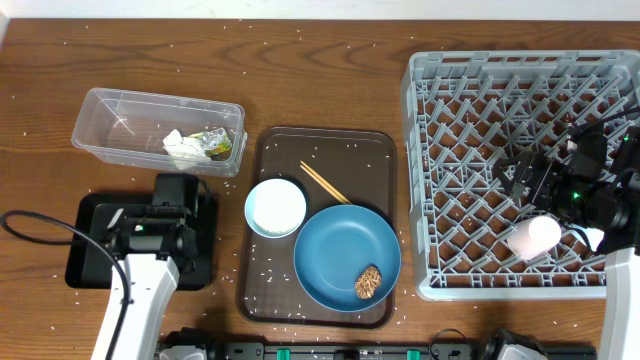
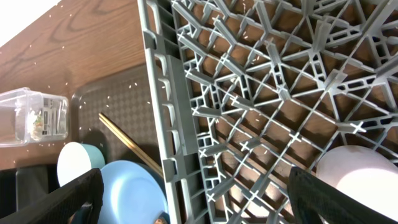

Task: Sort waste into correct bins and load items into the dishwasher rack
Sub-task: 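Release the carrot onto the black tray, then reach the left gripper to the white bowl of rice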

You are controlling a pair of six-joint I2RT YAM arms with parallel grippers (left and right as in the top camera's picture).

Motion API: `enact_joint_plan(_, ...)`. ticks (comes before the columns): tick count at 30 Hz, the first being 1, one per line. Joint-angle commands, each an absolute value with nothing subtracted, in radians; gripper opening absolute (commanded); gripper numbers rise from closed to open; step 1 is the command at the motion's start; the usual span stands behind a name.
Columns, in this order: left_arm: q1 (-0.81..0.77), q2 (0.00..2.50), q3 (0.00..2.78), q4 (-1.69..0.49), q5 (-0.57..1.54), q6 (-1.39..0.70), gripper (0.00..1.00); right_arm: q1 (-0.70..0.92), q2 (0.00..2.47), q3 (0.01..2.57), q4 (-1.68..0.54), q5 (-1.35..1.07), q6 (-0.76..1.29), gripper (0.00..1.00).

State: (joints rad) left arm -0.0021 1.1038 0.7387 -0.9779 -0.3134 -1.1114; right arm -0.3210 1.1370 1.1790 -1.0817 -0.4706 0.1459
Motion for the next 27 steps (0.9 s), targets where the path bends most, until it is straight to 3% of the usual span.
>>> enact_joint_plan(1, 0.022, 1.13, 0.72, -0.969, -0.289, -1.139, 0.12, -0.305, 1.137, 1.195, -1.085, -0.471, 0.15, 0.87)
enact_joint_plan(3, 0.025, 1.137, 0.72, -0.963, -0.288, -1.139, 0.17, -0.305, 1.137, 1.195, -1.085, -0.471, 0.148, 0.88)
enact_joint_plan(7, 0.025, 1.128, 0.72, -0.96, -0.268, -1.124, 0.73, -0.305, 1.137, 1.196, -1.085, -0.471, 0.148, 0.87)
enact_joint_plan(8, 0.025, 1.122, 0.723, -0.958, -0.25, -1.107, 0.78, -0.305, 1.137, 1.195, -1.085, -0.471, 0.148, 0.88)
enact_joint_plan(16, 0.025, 1.07, 0.834, -0.948, -0.064, -0.908, 0.79, -0.305, 1.137, 1.195, -1.084, -0.467, 0.141, 0.88)
enact_joint_plan(22, -0.049, 1.073, 0.919, -0.772, 0.256, -0.458, 0.78, -0.305, 1.137, 1.196, -1.071, -0.467, 0.141, 0.88)
enact_joint_plan(27, -0.191, 1.131, 0.918, -0.686, 0.151, -0.29, 0.74, -0.305, 1.137, 1.195, -1.057, -0.467, 0.15, 0.88)
